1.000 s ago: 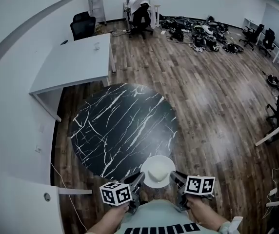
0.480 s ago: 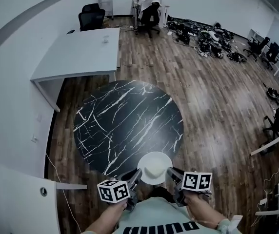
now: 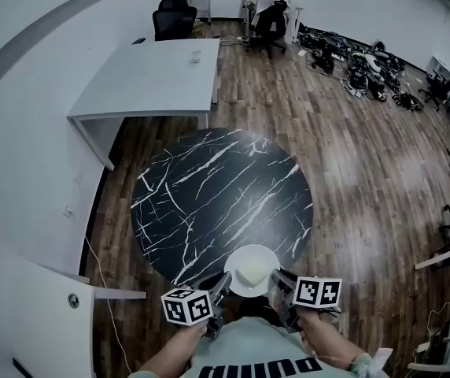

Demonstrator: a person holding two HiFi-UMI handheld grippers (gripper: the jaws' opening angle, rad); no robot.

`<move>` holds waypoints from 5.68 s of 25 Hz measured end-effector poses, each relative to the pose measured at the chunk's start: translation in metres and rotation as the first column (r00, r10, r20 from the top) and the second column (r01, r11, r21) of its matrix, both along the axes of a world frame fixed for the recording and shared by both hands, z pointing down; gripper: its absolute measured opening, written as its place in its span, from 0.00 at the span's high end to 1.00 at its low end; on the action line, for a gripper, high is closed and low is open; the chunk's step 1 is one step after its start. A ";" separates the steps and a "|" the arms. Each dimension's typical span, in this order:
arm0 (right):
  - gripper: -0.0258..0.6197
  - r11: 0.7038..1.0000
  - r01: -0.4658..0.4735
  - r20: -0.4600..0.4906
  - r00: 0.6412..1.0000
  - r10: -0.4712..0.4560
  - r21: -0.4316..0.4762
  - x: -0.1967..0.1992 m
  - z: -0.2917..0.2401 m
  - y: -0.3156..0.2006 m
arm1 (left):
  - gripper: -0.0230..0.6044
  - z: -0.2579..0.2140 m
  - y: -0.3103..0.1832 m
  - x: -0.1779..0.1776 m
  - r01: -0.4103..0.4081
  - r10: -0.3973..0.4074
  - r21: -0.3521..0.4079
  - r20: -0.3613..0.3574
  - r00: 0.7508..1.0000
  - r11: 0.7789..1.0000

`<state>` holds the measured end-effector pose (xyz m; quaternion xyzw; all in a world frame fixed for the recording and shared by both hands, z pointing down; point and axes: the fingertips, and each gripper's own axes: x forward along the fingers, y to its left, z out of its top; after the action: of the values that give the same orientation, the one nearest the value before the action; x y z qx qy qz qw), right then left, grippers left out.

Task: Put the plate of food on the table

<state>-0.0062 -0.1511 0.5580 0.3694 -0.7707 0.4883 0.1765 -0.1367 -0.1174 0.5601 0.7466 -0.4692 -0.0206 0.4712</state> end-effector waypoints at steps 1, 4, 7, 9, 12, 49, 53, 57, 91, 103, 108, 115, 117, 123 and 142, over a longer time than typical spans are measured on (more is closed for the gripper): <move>0.88 1.000 0.013 -0.003 1.000 -0.013 -0.007 -0.001 0.005 -0.005 | 0.91 0.006 -0.004 -0.001 0.010 -0.010 -0.013 0.007 1.000 1.000; 0.88 0.999 0.043 -0.002 0.999 -0.044 -0.028 -0.002 0.019 -0.023 | 0.90 0.020 -0.018 0.000 0.037 -0.036 -0.043 0.025 0.999 0.998; 0.88 0.996 0.069 0.009 0.998 -0.068 -0.054 -0.001 0.033 -0.042 | 0.90 0.032 -0.034 0.002 0.063 -0.061 -0.063 0.043 0.997 0.996; 0.88 0.994 0.086 0.015 0.996 -0.085 -0.068 -0.001 0.043 -0.055 | 0.90 0.040 -0.045 0.002 0.082 -0.077 -0.078 0.059 0.995 0.994; 0.88 0.991 0.112 0.015 0.994 -0.111 -0.079 -0.002 0.057 -0.077 | 0.90 0.053 -0.063 0.001 0.109 -0.102 -0.095 0.077 0.992 0.989; 0.88 0.952 0.218 -0.042 0.972 -0.231 -0.213 -0.029 0.191 -0.163 | 0.88 0.184 -0.137 -0.020 0.213 -0.142 -0.298 0.241 0.960 0.931; 0.88 0.951 0.221 -0.067 0.968 -0.240 -0.216 -0.032 0.200 -0.163 | 0.87 0.199 -0.137 -0.023 0.201 -0.115 -0.317 0.272 0.955 0.927; 0.88 0.950 0.222 -0.083 0.966 -0.244 -0.218 -0.034 0.209 -0.162 | 0.87 0.208 -0.138 -0.025 0.194 -0.098 -0.329 0.287 0.953 0.924; 0.86 0.978 0.193 -0.257 0.952 -0.167 0.080 -0.024 0.173 -0.176 | 0.87 0.181 -0.122 -0.060 0.213 -0.120 -0.153 0.466 0.877 0.965; 0.95 0.907 0.247 -0.219 0.959 -0.179 0.341 -0.049 0.054 -0.108 | 0.95 0.064 -0.082 -0.028 0.117 -0.156 0.113 0.447 0.881 0.987; 0.95 0.889 0.203 -0.183 0.973 -0.137 0.411 -0.049 0.017 -0.074 | 0.95 0.016 -0.055 -0.021 0.084 -0.177 0.222 0.438 0.881 0.971; 0.95 0.861 0.208 -0.214 0.970 -0.119 0.465 -0.048 -0.014 -0.021 | 0.95 -0.028 -0.012 -0.004 -0.001 -0.151 0.332 0.434 0.888 0.943; 0.95 0.858 0.190 -0.206 0.973 -0.101 0.477 -0.048 -0.021 -0.008 | 0.95 -0.036 -0.001 -0.004 -0.013 -0.151 0.353 0.432 0.889 0.935; 0.95 0.841 0.155 -0.189 0.980 -0.064 0.519 -0.049 -0.049 0.022 | 0.95 -0.066 0.026 -0.005 -0.020 -0.162 0.412 0.403 0.901 0.911; 0.95 0.744 0.228 -0.211 0.970 -0.119 0.629 -0.015 -0.083 0.072 | 0.95 -0.095 0.073 0.038 -0.019 -0.221 0.473 0.447 0.867 0.881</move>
<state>-0.0213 -0.0796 0.4753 0.3713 -0.9064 0.1425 0.1426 -0.0990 -0.0445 0.4650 0.7912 -0.5935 0.0320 0.1443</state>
